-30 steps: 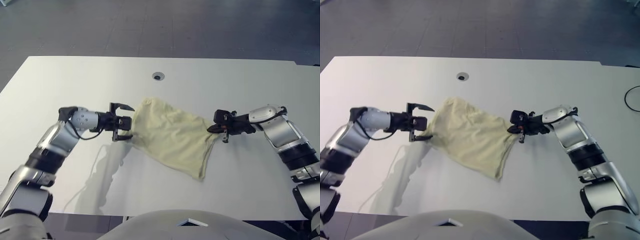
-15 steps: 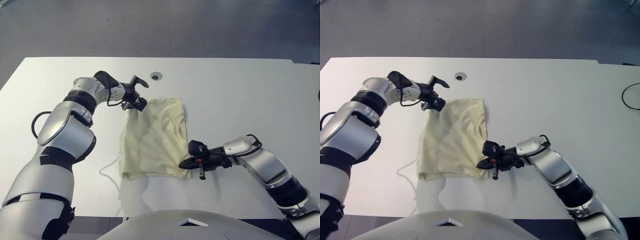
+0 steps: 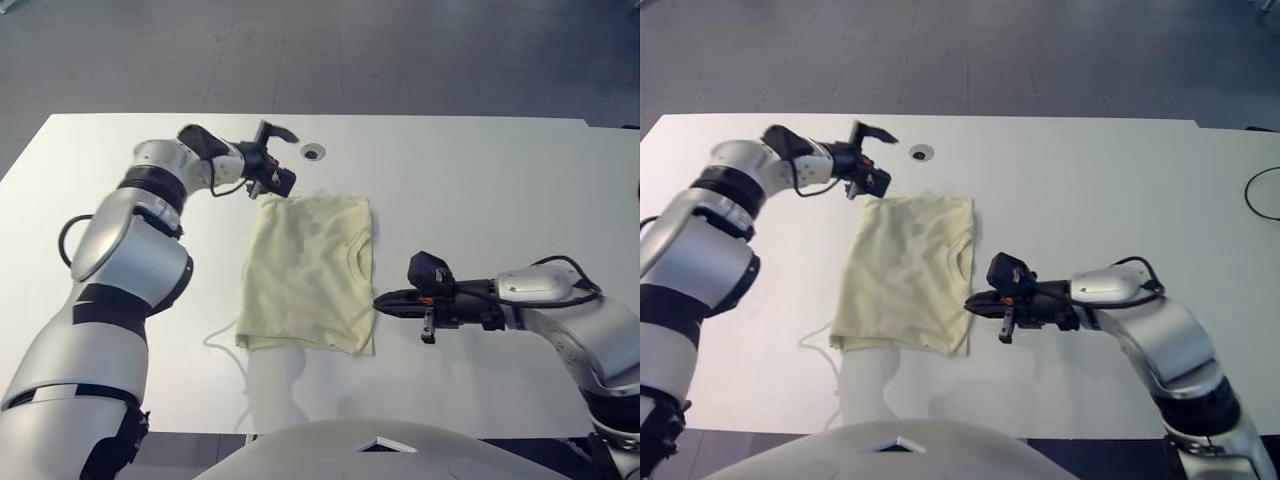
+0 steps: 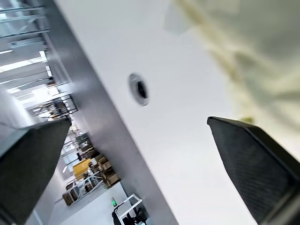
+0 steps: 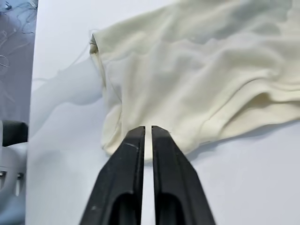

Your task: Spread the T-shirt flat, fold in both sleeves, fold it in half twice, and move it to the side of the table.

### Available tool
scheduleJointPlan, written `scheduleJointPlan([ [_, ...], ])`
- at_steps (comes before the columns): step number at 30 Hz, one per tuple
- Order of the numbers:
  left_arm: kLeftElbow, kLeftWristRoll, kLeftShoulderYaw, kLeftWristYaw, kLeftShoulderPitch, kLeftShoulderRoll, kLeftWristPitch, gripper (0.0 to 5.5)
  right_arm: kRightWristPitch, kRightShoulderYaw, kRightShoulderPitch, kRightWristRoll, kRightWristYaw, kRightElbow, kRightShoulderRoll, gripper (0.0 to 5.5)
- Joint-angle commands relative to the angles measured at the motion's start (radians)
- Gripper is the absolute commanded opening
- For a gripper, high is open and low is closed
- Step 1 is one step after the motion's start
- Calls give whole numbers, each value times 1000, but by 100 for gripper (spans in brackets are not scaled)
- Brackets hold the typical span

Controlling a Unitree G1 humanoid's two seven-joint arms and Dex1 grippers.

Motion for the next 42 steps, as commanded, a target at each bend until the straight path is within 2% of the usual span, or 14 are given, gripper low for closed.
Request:
scheduleJointPlan([
  [1, -121, -251, 171, -178, 80, 130, -145, 540, -169, -42, 139, -55, -32, -86, -52, 106],
  [4, -516, -644, 267, -405, 412, 278, -103, 540, -486, 20, 310, -260, -58, -87, -133, 160],
  [6, -815, -820, 306, -445, 662, 396, -13, 540, -683, 49, 389, -383, -77, -51, -161, 198],
  [8, -1004, -906, 350, -441, 853, 482, 32, 540, -829, 58, 438, -475, -111, -10, -168, 232],
  [11, -1086, -933, 419, -411, 1063, 560, -19, 540, -1022, 94, 493, -605, -157, 72, -195, 272],
  [17, -1074, -935, 513, -419, 1290, 595, -98, 540, -1276, 162, 520, -761, -228, 209, -179, 368],
  [23, -1090, -948, 550, -494, 1403, 601, -118, 540, -1427, 238, 422, -828, -265, 370, -100, 468],
  [29, -1068, -913, 533, -577, 1456, 598, -138, 540, -1523, 301, 343, -862, -300, 535, -32, 536],
  [38, -1051, -836, 502, -578, 1394, 493, -128, 540, -1656, 342, 260, -932, -407, 735, 14, 536],
  [42, -1066, -801, 474, -576, 1389, 454, -127, 540, -1679, 357, 225, -935, -424, 786, 27, 472],
])
